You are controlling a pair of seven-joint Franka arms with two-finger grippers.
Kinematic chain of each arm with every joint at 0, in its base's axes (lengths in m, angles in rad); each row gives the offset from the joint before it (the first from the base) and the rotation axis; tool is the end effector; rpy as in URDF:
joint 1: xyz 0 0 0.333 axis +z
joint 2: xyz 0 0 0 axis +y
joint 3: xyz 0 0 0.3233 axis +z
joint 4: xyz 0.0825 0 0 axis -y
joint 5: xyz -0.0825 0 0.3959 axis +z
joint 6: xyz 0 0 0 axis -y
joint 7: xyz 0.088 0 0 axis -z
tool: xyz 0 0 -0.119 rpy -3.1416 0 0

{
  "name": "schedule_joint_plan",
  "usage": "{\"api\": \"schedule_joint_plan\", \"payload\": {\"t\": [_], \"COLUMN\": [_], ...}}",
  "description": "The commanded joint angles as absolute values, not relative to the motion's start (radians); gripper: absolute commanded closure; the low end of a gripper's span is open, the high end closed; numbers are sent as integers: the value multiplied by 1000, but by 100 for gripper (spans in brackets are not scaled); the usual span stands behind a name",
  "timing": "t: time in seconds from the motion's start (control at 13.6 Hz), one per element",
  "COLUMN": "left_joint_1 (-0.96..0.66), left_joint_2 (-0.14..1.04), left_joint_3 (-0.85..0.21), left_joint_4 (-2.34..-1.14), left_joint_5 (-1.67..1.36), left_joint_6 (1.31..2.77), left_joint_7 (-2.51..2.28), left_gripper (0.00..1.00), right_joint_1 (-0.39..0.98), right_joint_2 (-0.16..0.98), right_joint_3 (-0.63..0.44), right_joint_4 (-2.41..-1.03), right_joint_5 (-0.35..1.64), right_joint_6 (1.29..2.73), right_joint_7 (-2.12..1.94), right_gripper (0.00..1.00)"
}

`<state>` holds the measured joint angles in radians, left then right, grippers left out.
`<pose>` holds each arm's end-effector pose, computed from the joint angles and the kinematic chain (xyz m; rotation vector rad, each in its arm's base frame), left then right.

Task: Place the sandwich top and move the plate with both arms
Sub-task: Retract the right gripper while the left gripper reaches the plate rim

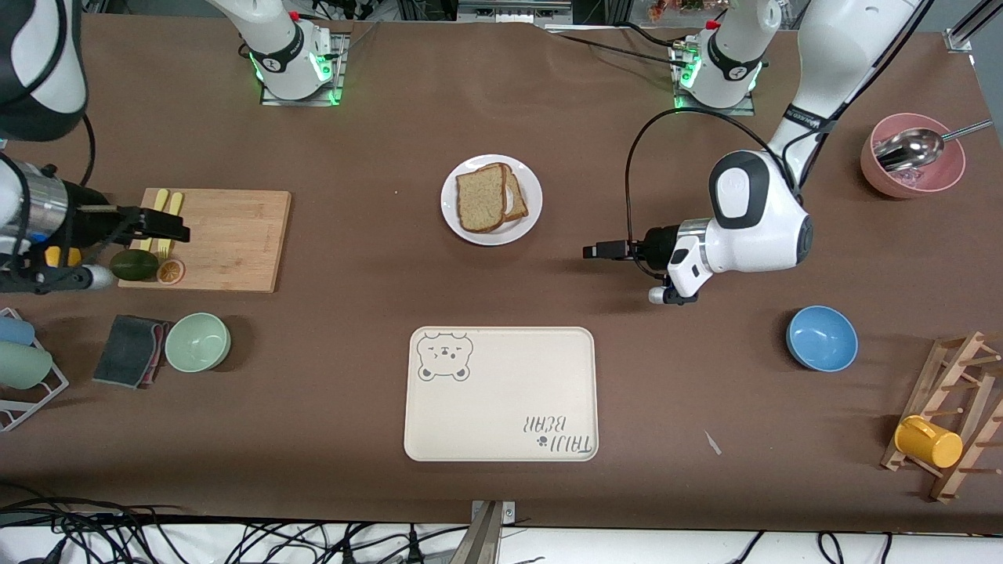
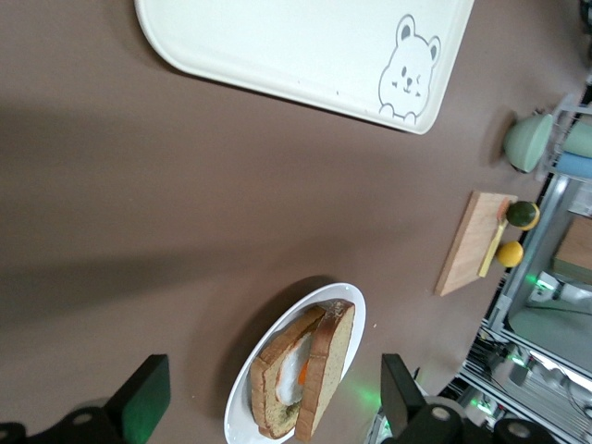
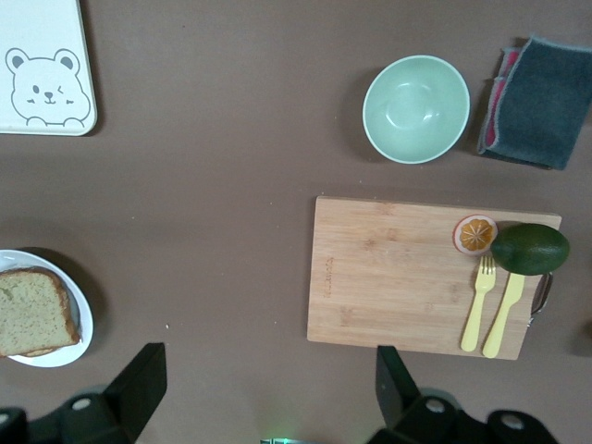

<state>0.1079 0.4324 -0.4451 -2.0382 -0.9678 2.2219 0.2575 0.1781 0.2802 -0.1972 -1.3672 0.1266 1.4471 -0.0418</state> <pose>0.5533 -0.2262 0.2375 2.2585 0.1621 -0.3287 0.6316 0.0203 0.5418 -3.0493 -0.0430 0.2950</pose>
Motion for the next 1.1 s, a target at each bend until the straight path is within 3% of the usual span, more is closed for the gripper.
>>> {"api": "schedule_joint_plan", "payload": {"t": [0.0,0.22,0.37,0.59,0.88,1.03], "left_joint_1": [117,117,120,115,52,2], "left_joint_2": [446,466,511,531,532,532], "left_joint_3": [-449,-449,-449,-451,-453,-453], "left_joint_4": [-2086,-2182,-2224,-2243,-2256,-2261], "left_joint_5": [-1083,-1347,-1486,-1515,-1618,-1654], "left_joint_6": [2238,2256,2256,2256,2256,2256], "left_joint_7": [443,792,1015,1057,1057,1058], "left_gripper": [0,0,0,0,0,2], "right_joint_1": [187,190,167,19,9,6], "right_joint_2": [242,236,167,114,-46,-41], "right_joint_3": [-231,-230,-190,-45,-38,-38], "right_joint_4": [-1387,-1397,-1462,-1477,-1681,-1680], "right_joint_5": [130,118,75,17,-3,-3], "right_joint_6": [1434,1463,1505,1541,1626,1638], "right_joint_7": [-54,-45,-35,-34,-15,9], "right_gripper": [0,0,0,0,0,0]}}
